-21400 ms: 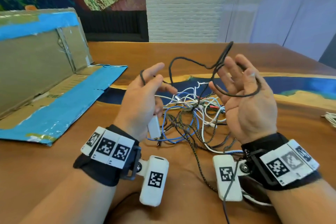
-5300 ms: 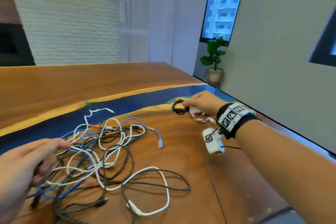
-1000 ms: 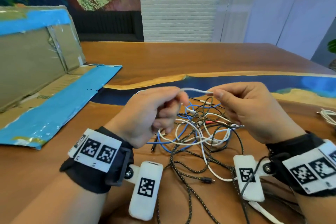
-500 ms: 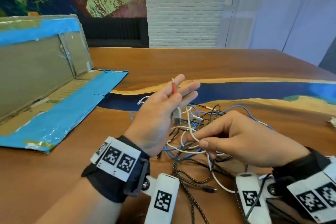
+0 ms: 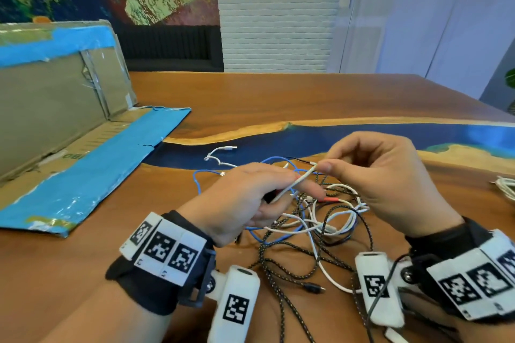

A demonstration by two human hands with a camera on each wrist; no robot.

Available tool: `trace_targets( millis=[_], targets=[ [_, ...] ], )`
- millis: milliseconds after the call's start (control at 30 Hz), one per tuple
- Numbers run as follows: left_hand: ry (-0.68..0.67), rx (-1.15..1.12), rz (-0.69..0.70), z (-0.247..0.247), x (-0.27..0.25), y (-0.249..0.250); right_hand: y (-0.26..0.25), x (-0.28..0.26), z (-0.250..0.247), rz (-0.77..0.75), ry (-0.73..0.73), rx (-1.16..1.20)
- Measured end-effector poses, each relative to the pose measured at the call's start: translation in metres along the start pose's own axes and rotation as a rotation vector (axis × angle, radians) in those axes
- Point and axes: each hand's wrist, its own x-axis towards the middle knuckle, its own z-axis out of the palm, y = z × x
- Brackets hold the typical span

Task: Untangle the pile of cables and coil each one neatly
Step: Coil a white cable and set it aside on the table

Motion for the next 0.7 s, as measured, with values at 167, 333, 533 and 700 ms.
trace_targets(
  millis=[167,333,533,700],
  targets=[
    [-0.021,-0.246,0.094,-0.003,-0.002,0.002,0.007,0.002,-0.003,0.055,-0.041,-0.043],
    [0.183,-0.543,0.274,-0.001,-0.001,0.015,0.007,0.000,0.000,0.200,-0.336,-0.081],
    [0.392,-0.394,0.258,0.004,0.004,0.013,-0.005,-0.008,0.006,0.218,-0.596,-0.131],
    [0.324,-0.134,0.156,0.007,0.006,0.006,-0.014,-0.012,0.010,0.162,-0.600,0.011]
  ],
)
